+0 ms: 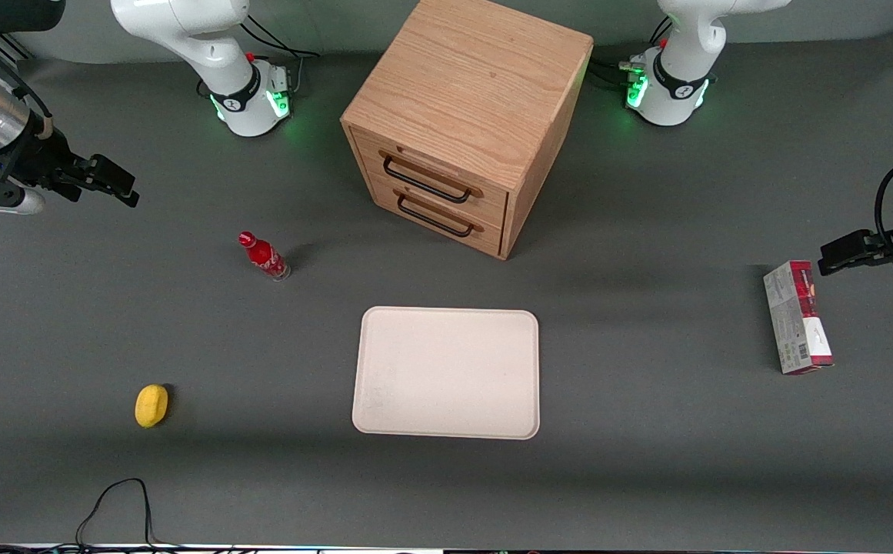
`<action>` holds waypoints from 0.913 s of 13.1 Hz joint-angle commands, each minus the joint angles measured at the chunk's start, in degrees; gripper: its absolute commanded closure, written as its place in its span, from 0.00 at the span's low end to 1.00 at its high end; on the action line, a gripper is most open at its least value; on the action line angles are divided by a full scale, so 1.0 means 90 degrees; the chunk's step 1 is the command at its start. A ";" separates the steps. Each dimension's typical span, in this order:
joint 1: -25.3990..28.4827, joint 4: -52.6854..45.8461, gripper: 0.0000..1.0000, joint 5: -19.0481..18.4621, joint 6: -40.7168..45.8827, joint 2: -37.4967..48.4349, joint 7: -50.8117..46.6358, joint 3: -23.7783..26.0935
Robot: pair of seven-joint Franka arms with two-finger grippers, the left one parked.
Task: Open upper drawer
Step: 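Move the right gripper toward the upper drawer's black handle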
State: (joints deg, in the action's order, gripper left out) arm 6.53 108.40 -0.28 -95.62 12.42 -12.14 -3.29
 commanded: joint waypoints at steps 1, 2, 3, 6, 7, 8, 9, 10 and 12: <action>-0.0003 -0.0237 0.00 0.0070 0.0146 -0.0140 0.0119 -0.0035; -0.0003 -0.0247 0.00 0.0070 0.0146 -0.0188 0.0119 -0.0035; -0.0003 -0.0257 0.00 0.0070 0.0098 -0.0218 0.0128 -0.0035; 0.0065 -0.0480 0.00 0.0119 -0.0030 -0.0529 0.0100 0.0063; 0.0094 -0.0636 0.00 0.0119 0.0048 -0.0733 0.0080 0.0276; 0.0095 -0.0754 0.00 0.0109 0.0145 -0.0813 0.0167 0.0510; 0.0095 -0.0861 0.00 0.0100 0.0204 -0.0968 0.0216 0.0744; 0.0104 -0.0998 0.00 0.0100 0.0282 -0.1028 0.0516 0.1124; 0.0104 -0.1456 0.00 0.0099 0.0360 -0.1388 0.1278 0.1721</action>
State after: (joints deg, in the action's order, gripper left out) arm 7.49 101.28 -0.21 -95.32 3.68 -6.50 8.42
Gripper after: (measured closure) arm 0.000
